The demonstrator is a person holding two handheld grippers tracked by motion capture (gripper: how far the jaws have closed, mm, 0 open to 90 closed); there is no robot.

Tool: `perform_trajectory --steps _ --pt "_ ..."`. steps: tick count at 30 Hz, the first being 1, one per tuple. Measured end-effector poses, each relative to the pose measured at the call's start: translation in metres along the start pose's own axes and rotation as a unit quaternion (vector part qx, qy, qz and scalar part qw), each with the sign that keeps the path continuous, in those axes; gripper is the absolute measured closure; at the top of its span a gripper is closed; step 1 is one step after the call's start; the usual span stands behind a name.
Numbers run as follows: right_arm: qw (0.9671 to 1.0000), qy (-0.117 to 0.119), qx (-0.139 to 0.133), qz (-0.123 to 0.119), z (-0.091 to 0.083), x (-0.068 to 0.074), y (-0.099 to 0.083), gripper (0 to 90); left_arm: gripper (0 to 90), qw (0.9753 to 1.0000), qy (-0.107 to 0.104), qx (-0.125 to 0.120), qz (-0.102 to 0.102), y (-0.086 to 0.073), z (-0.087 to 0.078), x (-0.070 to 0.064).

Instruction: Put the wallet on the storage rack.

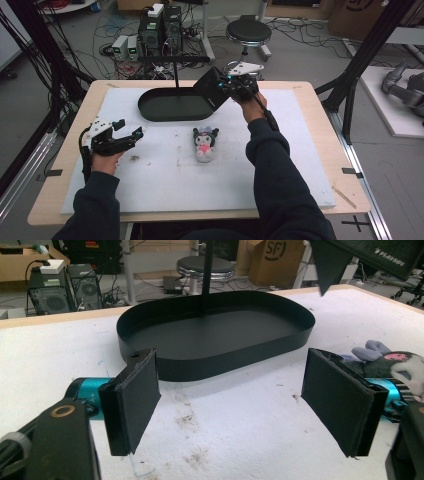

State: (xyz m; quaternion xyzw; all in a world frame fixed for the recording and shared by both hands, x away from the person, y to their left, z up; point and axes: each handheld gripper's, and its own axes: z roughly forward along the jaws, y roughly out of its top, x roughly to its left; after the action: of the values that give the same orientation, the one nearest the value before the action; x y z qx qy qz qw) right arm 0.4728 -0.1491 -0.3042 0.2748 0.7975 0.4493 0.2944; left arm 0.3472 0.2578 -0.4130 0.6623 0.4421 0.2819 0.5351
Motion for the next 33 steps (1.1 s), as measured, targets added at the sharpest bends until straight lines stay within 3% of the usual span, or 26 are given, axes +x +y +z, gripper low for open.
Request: perform_trajectory --steps 8,12,19,23,33 --pt "0.9995 0.015 0.012 -0.024 0.029 0.013 0.011 81.0 23.1 1.0000 0.002 -0.004 -0.005 -0.001 -0.001 0.003" --pt "0.9992 0.028 0.022 -0.020 0.046 0.021 0.012 80.9 23.1 1.0000 0.004 -0.006 -0.007 -0.001 -0.002 0.004" --pt "0.9981 0.042 0.042 -0.019 0.060 0.028 0.012 80.8 23.1 0.9999 0.003 -0.009 -0.008 -0.001 -0.002 0.005" --pt "0.9963 0.056 0.065 -0.004 0.079 0.030 0.018 80.7 23.1 1.0000 0.003 -0.008 -0.005 -0.001 -0.002 0.005" --pt "0.9953 0.050 0.083 -0.003 0.112 0.036 0.017 80.7 23.2 0.9999 0.005 -0.010 -0.008 -0.001 -0.003 0.007"
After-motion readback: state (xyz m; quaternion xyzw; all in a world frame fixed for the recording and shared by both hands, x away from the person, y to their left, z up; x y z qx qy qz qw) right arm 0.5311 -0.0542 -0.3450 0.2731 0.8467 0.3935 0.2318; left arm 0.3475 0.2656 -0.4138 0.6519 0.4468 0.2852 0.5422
